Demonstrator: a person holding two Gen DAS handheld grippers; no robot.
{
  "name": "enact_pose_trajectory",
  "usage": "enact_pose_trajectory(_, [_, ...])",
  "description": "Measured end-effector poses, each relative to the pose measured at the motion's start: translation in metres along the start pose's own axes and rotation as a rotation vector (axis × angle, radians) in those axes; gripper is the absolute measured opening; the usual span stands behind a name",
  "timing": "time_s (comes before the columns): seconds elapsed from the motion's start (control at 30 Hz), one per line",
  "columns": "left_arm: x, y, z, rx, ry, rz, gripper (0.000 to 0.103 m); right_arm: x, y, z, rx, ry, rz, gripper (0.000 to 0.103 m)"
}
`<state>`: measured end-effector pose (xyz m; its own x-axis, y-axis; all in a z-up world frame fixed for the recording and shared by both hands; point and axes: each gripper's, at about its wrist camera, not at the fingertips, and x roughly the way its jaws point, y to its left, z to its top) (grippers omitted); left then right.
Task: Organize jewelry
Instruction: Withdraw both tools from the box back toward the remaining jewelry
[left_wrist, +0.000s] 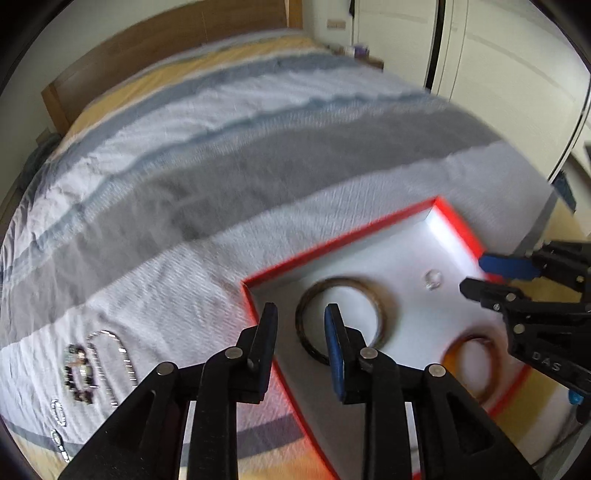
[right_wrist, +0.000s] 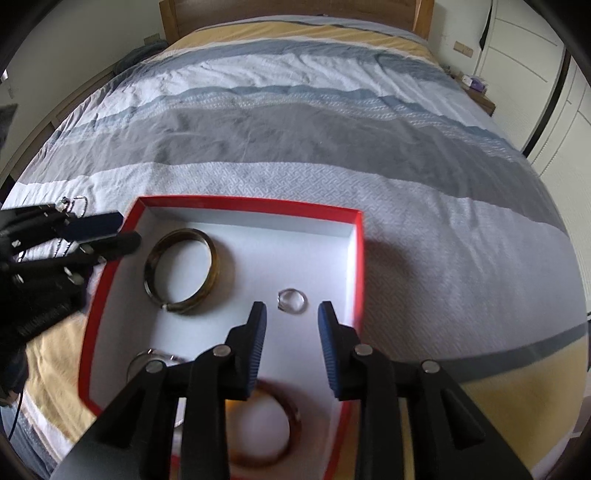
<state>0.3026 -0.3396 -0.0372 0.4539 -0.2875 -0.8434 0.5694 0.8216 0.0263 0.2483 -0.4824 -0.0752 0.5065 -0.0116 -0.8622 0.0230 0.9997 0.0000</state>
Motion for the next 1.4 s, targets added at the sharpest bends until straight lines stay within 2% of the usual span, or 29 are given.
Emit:
enact_pose_trajectory(0.13, [-0.061,0.022,-0.003,0.008,-0.1,-0.011,0.026,-0.049,0.003,-0.005,0.001,-0.06,-0.015,0.028])
enact_pose_trajectory(0.3, [-0.142,0.072,-0.023,0.004,-0.182,0.072,0.026,-0.111,0.006,-0.013,0.021,-0.146,-0.024,0.028])
enact_pose_trajectory(0.4, [-0.178,0.1,-0.037,-0.02,-0.179,0.125,0.026,-0.143,0.013,-0.019,0.022,-0.19,-0.027,0.028])
enact_pose_trajectory(0.67, [-0.278,0.169,-0.091,-0.142,-0.281,0.27,0.031,-0.212,0.047,-0.036,0.004,-0.287,-0.008,0.028])
enact_pose_trajectory(0.83, [-0.33,0.197,-0.126,-0.235,-0.362,0.32,0.031,-0.242,0.069,-0.042,-0.019,-0.334,0.002,0.028])
enact_pose_trajectory(0.93, [-0.356,0.21,-0.142,-0.258,-0.371,0.352,0.032,-0.259,0.082,-0.044,-0.035,-0.364,0.01,0.028])
enact_pose_trajectory(1.0, [-0.372,0.218,-0.153,-0.29,-0.376,0.387,0.036,-0.269,0.091,-0.047,-0.041,-0.382,0.019,0.028])
enact_pose_trajectory(1.07, [-0.387,0.226,-0.164,-0.328,-0.39,0.413,0.046,-0.279,0.099,-0.049,-0.048,-0.399,0.028,0.028])
enact_pose_trajectory(1.2, [-0.414,0.238,-0.185,-0.386,-0.413,0.436,0.05,-0.302,0.117,-0.055,-0.063,-0.435,0.049,0.028])
enact_pose_trajectory(1.23, [-0.422,0.24,-0.192,-0.397,-0.413,0.439,0.054,-0.307,0.12,-0.057,-0.066,-0.445,0.055,0.028])
enact_pose_trajectory(1.3, [-0.433,0.241,-0.202,-0.399,-0.416,0.454,0.057,-0.319,0.128,-0.063,-0.072,-0.464,0.058,0.028])
enact_pose_trajectory(1.4, [-0.45,0.238,-0.217,-0.397,-0.42,0.48,0.066,-0.333,0.138,-0.07,-0.077,-0.488,0.072,0.028])
